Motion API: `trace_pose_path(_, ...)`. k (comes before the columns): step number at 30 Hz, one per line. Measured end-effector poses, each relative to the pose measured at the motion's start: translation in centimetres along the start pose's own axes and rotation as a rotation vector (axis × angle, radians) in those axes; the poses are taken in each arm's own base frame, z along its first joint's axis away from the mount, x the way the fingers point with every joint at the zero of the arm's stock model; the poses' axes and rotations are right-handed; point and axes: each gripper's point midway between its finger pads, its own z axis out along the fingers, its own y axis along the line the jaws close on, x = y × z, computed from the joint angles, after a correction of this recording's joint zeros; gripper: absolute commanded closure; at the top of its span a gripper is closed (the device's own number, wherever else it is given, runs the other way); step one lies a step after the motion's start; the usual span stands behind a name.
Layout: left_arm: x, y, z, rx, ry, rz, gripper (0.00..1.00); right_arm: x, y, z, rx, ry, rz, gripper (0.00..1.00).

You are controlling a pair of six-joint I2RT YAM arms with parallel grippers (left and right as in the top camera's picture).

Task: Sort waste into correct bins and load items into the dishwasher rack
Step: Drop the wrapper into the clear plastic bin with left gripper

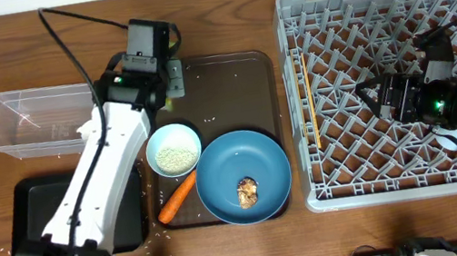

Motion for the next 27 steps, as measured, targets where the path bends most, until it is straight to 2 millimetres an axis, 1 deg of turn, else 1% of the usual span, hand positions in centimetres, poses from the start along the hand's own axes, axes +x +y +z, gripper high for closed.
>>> trace_pose_path(2,0.7,1.6,0.1,-0.059,0.028,-0.041,0.94,0.0,0.0,0.0,0.0,0.001,0.0,0.21)
trace_pose_path(5,1.1,5.4,0.6,-0.148,0.052,-0.193,0.94,0.0,0.0,0.0,0.0,0.002,0.001,0.21)
trace_pose_path(7,1.5,8.7,1.0,-0.206,0.062,-0.349,0.94,0.1,0.0,0.0,0.0,0.002,0.001,0.21)
trace_pose_path(10,2.3,12.4,1.9,-0.25,0.083,-0.569,0.94,0.1,0.0,0.0,0.001,0.004,0.002,0.21)
trace_pose_path(13,3.4,15.4,3.0,-0.275,0.102,-0.812,0.94,0.1,0.0,0.0,0.001,0.004,0.002,0.21)
trace_pose_path(14,3.6,15.9,3.3,-0.279,0.103,-0.875,0.94,0.1,0.0,0.0,0.001,0.004,0.002,0.21)
trace_pose_path(17,3.2,16.9,4.5,-0.256,0.075,-1.04,0.94,0.1,0.0,0.0,0.001,0.004,0.002,0.21)
trace_pose_path(20,2.5,16.5,5.5,-0.207,0.065,-1.113,0.94,0.1,0.0,0.0,0.001,0.006,0.003,0.2)
trace_pose_path(23,2.4,15.5,5.7,-0.156,0.086,-1.125,0.93,0.3,0.0,0.0,0.002,0.011,0.005,0.19)
trace_pose_path(26,2.5,14.5,5.3,-0.101,0.12,-1.074,0.83,0.4,-0.1,0.0,0.003,0.016,0.009,0.16)
trace_pose_path(27,2.7,14.2,4.9,-0.086,0.137,-1.045,0.83,0.4,-0.1,0.0,0.003,0.017,0.01,0.15)
